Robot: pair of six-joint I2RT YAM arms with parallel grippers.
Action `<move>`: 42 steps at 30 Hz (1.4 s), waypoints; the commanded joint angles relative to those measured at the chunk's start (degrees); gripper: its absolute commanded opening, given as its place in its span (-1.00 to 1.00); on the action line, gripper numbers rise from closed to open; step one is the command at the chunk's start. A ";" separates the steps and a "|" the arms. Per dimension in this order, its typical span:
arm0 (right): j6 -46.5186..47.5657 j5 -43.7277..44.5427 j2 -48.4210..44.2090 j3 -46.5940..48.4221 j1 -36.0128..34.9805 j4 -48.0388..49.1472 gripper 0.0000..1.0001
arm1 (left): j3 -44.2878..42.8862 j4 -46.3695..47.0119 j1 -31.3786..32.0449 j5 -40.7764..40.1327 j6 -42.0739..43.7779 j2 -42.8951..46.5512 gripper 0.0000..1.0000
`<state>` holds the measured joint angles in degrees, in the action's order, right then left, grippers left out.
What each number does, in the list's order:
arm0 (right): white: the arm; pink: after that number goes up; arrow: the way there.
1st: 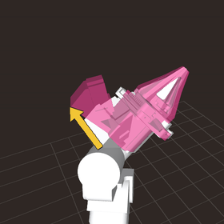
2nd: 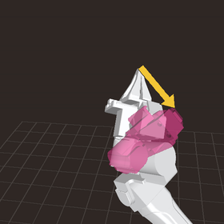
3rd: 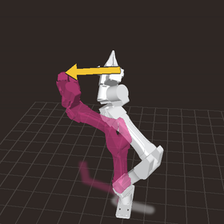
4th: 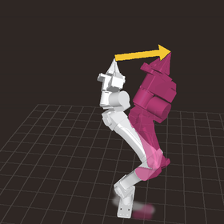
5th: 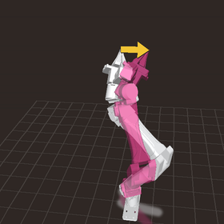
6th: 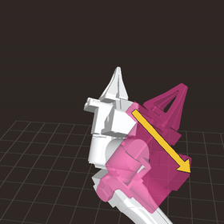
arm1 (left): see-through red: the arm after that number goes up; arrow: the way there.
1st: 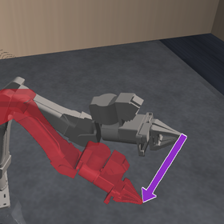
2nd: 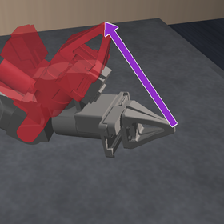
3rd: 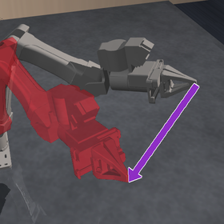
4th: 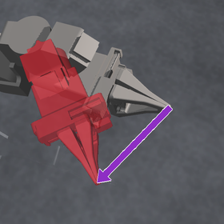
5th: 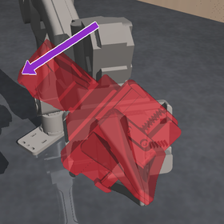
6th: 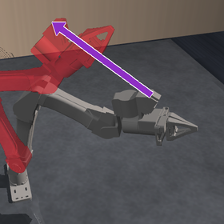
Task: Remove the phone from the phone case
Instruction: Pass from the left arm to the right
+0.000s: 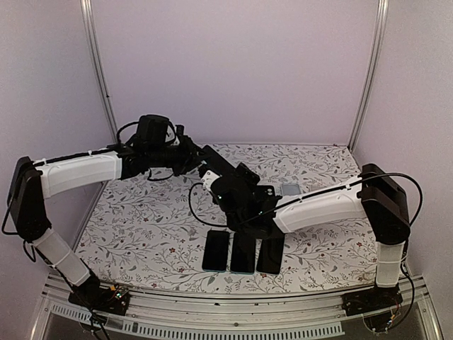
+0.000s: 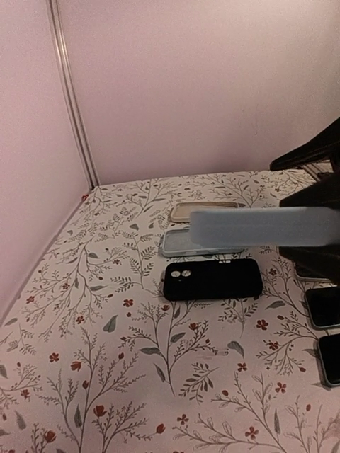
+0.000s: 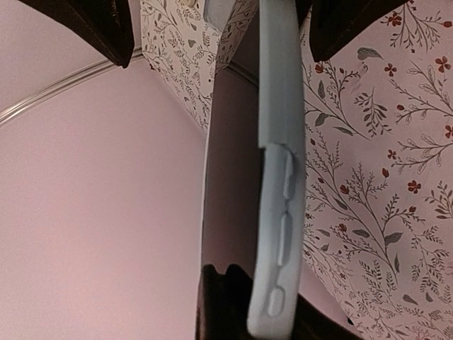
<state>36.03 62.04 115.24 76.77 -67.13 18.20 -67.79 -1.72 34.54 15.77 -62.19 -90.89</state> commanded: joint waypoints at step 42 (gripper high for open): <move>-61.40 -106.26 -27.20 -13.99 28.02 -5.50 0.86 | 1.00 21.58 -8.66 42.88 16.71 1.58 -1.00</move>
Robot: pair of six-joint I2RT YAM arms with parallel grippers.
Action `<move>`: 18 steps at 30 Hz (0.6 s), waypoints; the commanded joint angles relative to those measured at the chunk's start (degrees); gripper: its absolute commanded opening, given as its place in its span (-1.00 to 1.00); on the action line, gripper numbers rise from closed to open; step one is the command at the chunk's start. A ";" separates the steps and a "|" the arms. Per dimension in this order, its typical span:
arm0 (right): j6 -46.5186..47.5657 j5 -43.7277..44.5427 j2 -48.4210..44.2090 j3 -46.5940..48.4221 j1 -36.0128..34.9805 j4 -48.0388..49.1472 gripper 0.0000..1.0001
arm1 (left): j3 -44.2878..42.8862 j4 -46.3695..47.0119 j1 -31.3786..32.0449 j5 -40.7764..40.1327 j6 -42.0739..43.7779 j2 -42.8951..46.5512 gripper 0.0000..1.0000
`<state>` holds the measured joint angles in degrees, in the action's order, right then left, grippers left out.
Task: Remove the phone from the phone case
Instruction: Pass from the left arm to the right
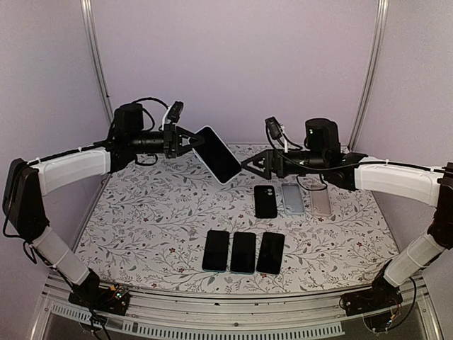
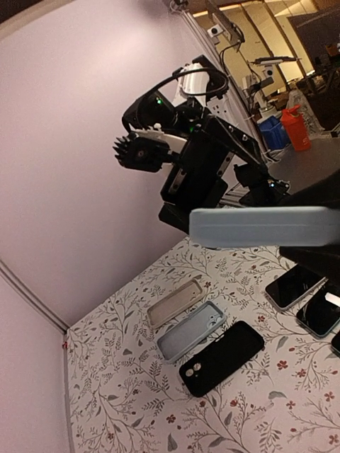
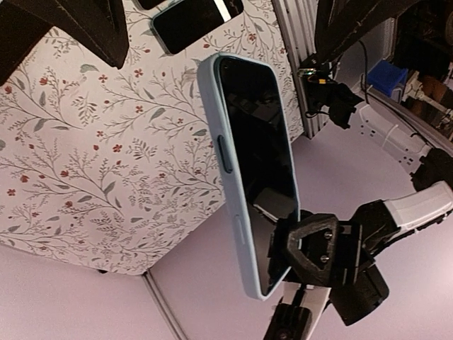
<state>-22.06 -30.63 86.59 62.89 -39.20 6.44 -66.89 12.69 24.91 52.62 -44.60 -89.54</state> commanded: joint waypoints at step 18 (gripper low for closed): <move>-14.73 -23.55 6.51 0.31 0.09 17.40 -0.34 | -2.34 9.03 4.13 7.89 -1.47 -2.73 -1.00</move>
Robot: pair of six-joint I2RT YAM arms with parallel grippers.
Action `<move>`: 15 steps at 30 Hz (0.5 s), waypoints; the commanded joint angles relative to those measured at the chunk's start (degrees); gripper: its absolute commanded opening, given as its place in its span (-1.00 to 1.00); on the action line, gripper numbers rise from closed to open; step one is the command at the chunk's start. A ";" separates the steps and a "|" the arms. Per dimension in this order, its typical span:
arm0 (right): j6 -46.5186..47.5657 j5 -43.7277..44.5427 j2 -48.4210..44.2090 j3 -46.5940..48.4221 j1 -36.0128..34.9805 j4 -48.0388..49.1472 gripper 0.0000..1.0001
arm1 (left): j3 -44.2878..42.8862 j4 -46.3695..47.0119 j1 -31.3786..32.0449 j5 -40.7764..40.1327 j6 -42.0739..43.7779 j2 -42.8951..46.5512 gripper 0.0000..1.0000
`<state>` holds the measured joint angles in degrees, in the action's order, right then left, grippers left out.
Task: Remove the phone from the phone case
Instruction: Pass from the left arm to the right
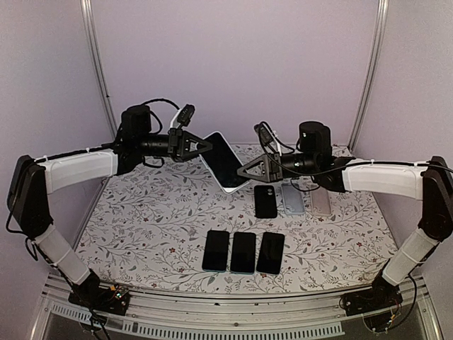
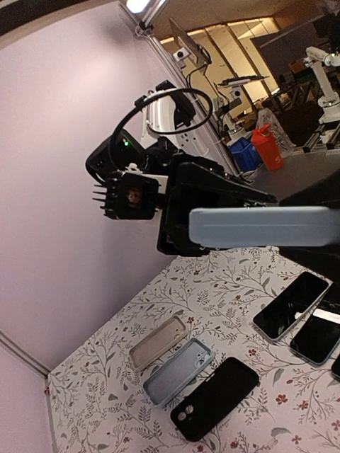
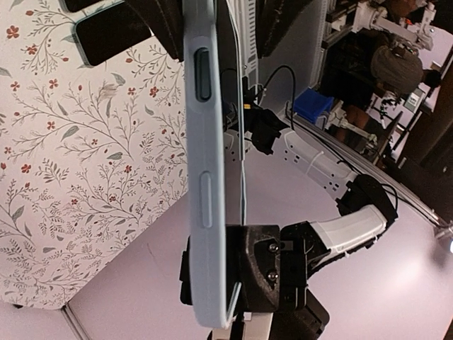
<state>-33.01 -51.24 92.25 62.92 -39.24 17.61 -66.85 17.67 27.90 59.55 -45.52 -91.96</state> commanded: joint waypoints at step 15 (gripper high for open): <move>-17.04 1.40 1.94 -1.68 0.08 21.46 -1.00 | 0.92 10.97 3.24 -3.13 -5.85 0.37 -0.09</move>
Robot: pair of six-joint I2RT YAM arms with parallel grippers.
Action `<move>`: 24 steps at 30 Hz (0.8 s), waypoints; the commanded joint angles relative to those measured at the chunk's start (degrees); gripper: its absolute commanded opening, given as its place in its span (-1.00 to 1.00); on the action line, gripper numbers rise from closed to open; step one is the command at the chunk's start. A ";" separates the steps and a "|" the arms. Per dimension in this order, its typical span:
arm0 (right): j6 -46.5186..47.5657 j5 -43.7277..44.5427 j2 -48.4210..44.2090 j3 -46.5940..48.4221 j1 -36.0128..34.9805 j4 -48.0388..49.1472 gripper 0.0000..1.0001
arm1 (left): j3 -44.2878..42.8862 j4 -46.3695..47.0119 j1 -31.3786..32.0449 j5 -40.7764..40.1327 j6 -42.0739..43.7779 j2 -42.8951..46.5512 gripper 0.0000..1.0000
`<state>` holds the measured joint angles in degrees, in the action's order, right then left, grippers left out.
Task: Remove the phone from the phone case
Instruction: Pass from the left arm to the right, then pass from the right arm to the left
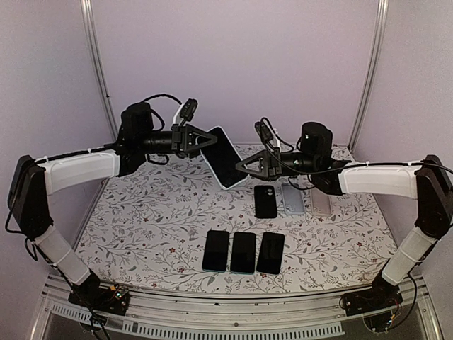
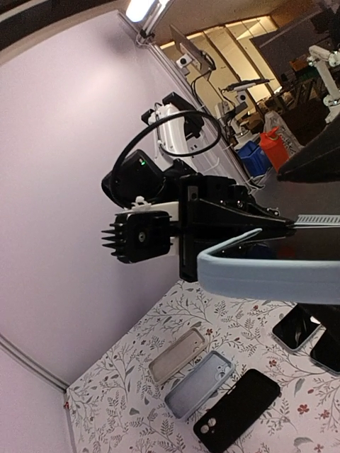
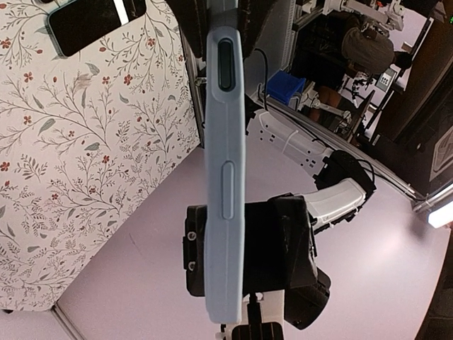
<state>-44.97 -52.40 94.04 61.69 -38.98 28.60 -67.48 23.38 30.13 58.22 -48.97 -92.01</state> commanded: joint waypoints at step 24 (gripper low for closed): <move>-11.10 10.43 0.30 -3.24 -1.44 17.68 -1.00 | 8.95 20.95 2.57 -14.91 -15.72 0.44 -0.56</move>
<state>-56.93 -43.51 95.94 58.78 -39.86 43.57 -58.85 40.45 32.14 46.68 -63.11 -91.90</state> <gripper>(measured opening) 0.113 0.234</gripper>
